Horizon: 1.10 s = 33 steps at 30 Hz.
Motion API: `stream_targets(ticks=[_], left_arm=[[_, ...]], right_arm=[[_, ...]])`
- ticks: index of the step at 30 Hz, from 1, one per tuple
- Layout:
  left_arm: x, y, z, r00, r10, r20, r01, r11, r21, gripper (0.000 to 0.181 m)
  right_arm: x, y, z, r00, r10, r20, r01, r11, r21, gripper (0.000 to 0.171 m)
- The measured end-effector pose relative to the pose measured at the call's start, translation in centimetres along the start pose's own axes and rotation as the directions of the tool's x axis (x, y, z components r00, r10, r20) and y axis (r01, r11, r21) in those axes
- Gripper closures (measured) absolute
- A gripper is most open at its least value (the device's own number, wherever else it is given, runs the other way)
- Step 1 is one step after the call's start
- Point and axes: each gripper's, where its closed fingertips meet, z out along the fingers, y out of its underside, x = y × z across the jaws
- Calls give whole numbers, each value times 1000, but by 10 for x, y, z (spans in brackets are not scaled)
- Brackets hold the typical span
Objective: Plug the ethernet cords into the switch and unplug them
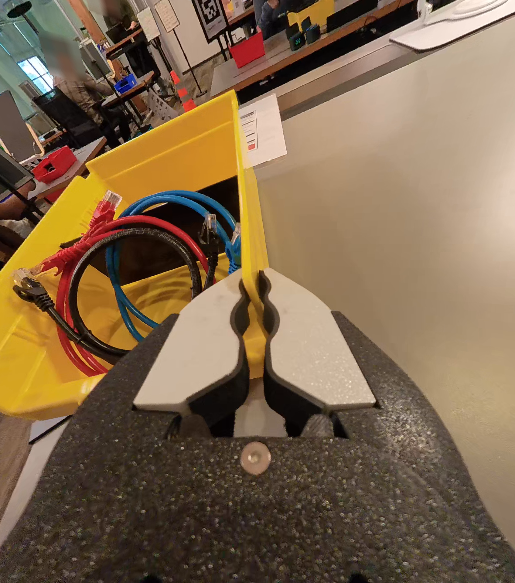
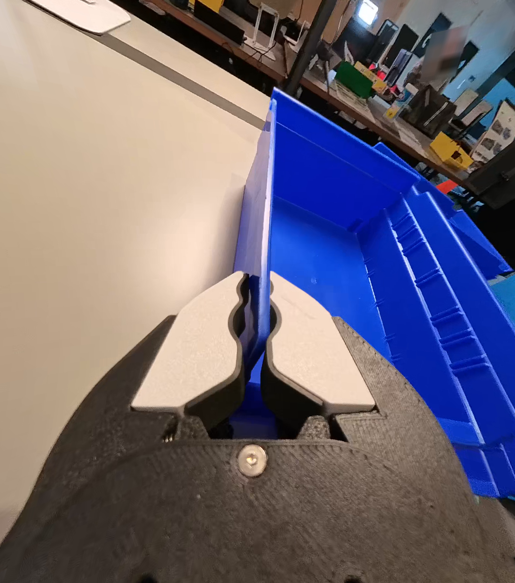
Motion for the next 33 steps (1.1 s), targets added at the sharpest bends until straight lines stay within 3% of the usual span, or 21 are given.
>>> stream_targets(ticks=[16,18,20,21,24,27,30,33], left_arm=[[2,-1,-3,1000,6,-10,-6,1000,14,176],[2,1,-6,1000,14,-6,-14,1000,2,169],[3,-3,-15,1000,-9,-14,10,1000,22,144],[6,-10,-23,999,-24,-37,26,998,56,140],[4,-36,-55,996,-61,-67,72,982,174,140],[-22,-57,-76,995,-95,10,91,971,219,140],[-49,-62,-70,991,-112,76,98,981,165,141],[-67,-44,-39,991,-97,87,97,995,4,139]], right_arm=[[7,-3,18,1000,7,-13,-7,1000,-3,162],[5,-4,9,1000,8,2,-8,1000,12,140],[0,-7,-8,999,19,36,-21,998,51,128],[-1,-8,-18,998,21,51,-24,997,69,123],[-4,-12,-52,998,1,70,-10,992,124,121],[-26,-22,-73,989,-43,144,17,983,180,123],[-63,-34,-73,969,-99,227,50,976,211,123],[-101,-40,-57,948,-160,277,102,972,212,123]])
